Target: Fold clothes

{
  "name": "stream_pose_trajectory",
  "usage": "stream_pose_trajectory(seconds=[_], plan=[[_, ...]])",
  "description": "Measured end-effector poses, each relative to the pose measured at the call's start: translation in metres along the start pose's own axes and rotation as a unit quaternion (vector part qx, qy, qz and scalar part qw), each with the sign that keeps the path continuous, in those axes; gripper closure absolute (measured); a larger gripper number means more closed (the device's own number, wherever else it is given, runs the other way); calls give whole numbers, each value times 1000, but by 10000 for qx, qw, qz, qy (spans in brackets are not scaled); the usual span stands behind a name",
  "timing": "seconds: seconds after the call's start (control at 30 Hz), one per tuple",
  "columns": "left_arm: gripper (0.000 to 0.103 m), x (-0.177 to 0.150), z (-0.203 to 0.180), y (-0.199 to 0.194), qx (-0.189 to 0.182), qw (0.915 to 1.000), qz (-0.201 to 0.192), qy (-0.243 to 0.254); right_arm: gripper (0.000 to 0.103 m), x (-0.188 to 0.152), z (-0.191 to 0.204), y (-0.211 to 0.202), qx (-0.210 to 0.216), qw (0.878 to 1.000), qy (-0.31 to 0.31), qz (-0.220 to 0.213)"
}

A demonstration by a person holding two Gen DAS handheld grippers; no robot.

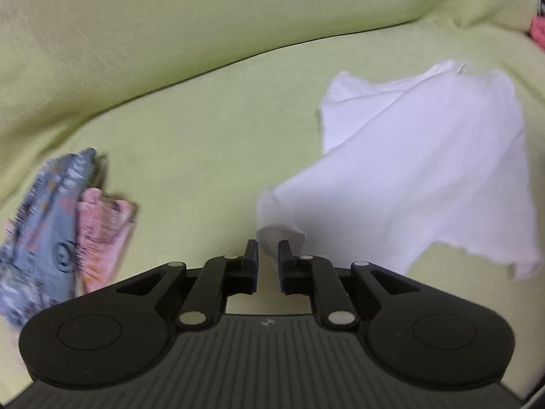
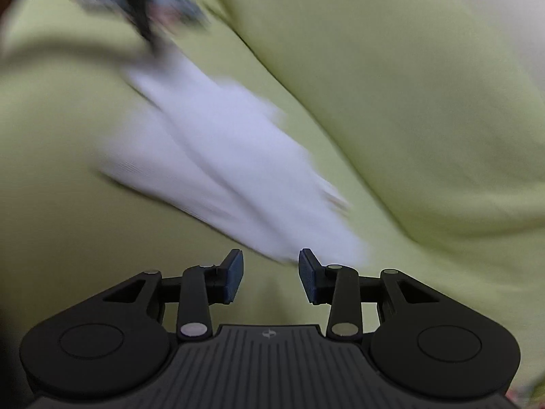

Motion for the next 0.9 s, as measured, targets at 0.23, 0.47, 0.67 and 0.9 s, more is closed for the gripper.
stream_pose_trajectory(seconds=[0.23,0.47,0.67,0.9], plan=[[87,-23,-8,-23,728,9908,-554,996,58,52,65,16,391,9974,600,103],[83,-53,-36,-23,1421,9577,-1050,2273,62,54,40,31,330,9881,1463,325],[76,-41,-71,-2,1907,9094,-1259,3477,64,48,41,22,343,9841,1682,449],[102,-38,-59,-4,1776,9298,-784,3127,98,40,33,20,206,9890,1345,588]])
Point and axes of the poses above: each gripper's, at about its wrist camera, not at the fingertips, and y roughly the way its jaws point, z to its left, x to its top, the point moved 1 cm from there along y, roughly the way its jaws point, and after that the axes turned 8 degrees about z, right-handed, at the moved point
